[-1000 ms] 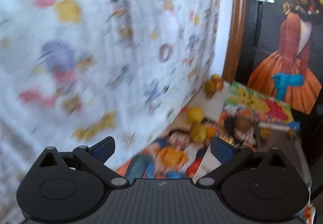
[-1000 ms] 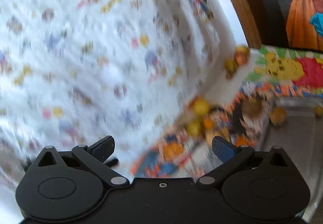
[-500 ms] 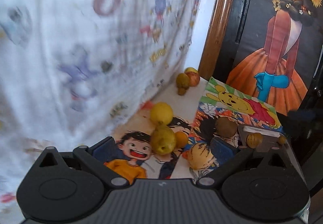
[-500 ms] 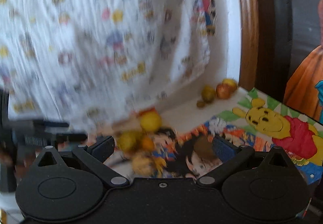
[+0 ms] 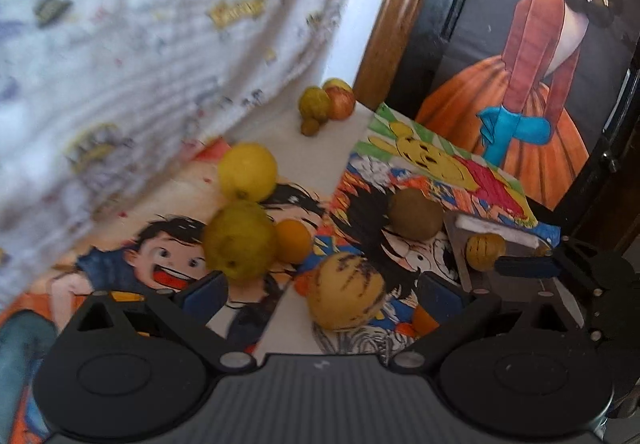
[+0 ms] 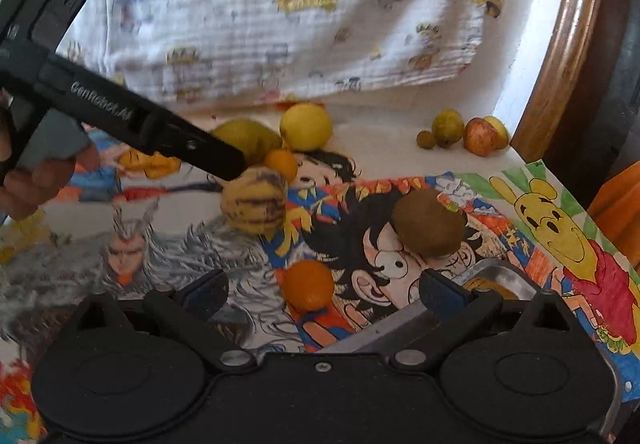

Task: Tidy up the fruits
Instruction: 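Grasp the striped yellow pepino with the left tool while the right tool grasps the orange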

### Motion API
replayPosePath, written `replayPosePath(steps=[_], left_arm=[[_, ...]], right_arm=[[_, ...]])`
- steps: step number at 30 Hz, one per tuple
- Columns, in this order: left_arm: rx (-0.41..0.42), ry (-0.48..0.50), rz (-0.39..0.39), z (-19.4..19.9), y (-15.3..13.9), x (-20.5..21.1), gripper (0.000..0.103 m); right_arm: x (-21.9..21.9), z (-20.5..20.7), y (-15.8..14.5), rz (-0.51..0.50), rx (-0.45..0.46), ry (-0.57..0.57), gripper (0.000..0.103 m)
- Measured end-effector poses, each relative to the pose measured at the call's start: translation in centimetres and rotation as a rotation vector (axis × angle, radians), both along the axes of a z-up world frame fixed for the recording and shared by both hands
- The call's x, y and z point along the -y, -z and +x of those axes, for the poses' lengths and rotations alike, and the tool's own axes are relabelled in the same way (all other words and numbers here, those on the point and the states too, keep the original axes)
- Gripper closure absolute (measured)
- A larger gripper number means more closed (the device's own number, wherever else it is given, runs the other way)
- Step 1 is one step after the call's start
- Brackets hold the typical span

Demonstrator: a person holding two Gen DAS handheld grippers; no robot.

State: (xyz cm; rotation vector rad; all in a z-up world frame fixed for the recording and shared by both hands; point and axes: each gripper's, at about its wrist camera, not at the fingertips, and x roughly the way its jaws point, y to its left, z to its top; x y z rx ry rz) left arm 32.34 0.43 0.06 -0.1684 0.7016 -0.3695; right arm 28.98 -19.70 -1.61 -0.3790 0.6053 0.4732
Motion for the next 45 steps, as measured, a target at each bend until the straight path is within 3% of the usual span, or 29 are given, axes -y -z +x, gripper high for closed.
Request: replayPosePath(steps=[6, 14, 30, 40, 45], left_arm=[[-0.024, 0.001, -0.006, 0.9, 1.2, 1.0, 0.001], [0.021, 0.005, 0.033, 0.8, 1.7, 2.2, 0.002], [-0.012, -0.002, 0.031, 1.6, 3.0, 2.7, 0.022], [-0.009, -0.009, 0.021, 1.8, 2.7, 3.0, 0.044], [-0.004, -0.016, 0.041, 1.6, 2.5, 3.3, 0.046]], right_arm=[[-0.2, 0.7, 1.2, -0.002, -0.024, -0.014, 0.014], [-0.5, 1.4, 2.1, 0.011, -0.047, -0.022, 0.028], [-0.1, 1.9, 2.3, 0.055, -0.053, -0.004, 0.059], [-0.5, 1.5, 2.3, 0.038, -0.035, -0.021, 0.068], [-0.1, 1.4, 2.1, 0.054, -0.031, -0.005, 0.068]])
